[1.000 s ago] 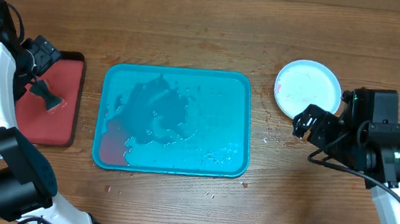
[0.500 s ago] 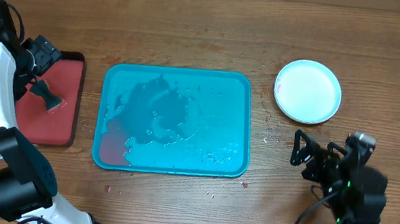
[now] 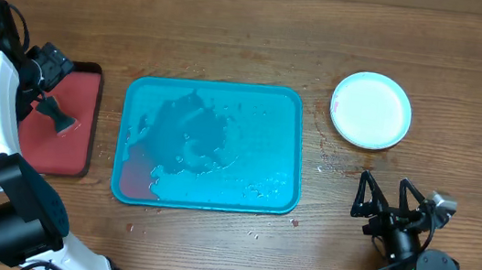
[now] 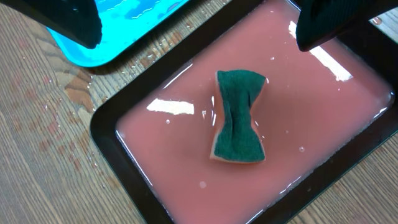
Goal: Clean dirty plates on tray and stack at the side
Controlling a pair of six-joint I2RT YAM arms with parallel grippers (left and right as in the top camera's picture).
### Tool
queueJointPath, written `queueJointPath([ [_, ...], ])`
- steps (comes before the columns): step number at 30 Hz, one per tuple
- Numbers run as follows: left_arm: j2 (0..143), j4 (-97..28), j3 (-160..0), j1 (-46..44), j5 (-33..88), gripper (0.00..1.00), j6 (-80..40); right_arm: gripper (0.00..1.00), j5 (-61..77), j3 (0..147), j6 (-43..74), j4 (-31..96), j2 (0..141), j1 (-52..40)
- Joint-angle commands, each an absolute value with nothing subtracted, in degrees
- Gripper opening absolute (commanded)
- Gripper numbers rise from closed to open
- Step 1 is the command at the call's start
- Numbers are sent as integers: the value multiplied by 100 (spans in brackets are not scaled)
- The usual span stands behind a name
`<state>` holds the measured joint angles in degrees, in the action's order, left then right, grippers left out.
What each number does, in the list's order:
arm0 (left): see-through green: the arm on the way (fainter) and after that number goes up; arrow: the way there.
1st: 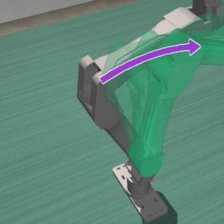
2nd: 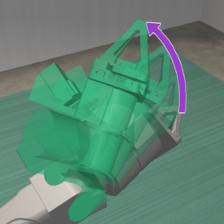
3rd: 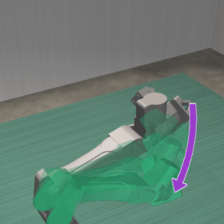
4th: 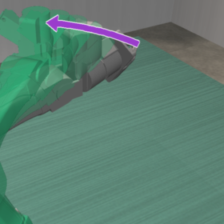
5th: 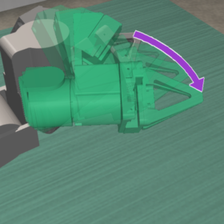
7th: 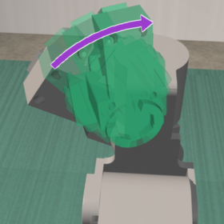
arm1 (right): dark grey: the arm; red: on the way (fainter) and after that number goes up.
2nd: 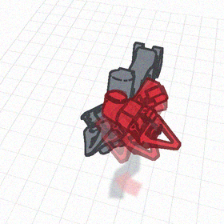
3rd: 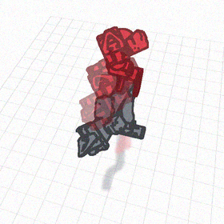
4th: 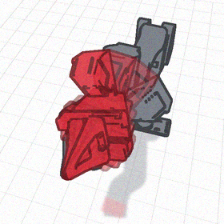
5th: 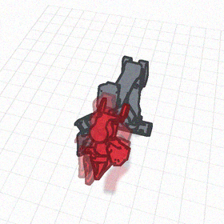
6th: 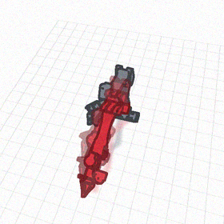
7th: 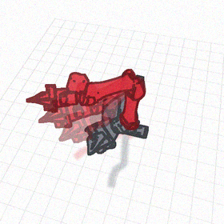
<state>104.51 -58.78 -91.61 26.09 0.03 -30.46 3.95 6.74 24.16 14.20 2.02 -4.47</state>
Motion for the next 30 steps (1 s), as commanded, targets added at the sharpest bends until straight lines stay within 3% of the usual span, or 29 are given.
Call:
queueJointPath([
  [1, 10377, -5887, -9198, 2620, 3, 100, -3000, 100, 261, 342, 2403, 1076, 36, -410],
  [12, 10377, -5887, -9198, 2620, 3, 100, -3000, 100, 8, 47, 2285, 75, 16, -327],
  [19, 10377, -5887, -9198, 2620, 3, 100, -3000, 100, 132, 45, 1684, 482, 16, -325],
  [30, 10377, -5887, -9198, 2620, 3, 100, -3000, 100, 110, 45, 1686, 478, 16, -325],
])
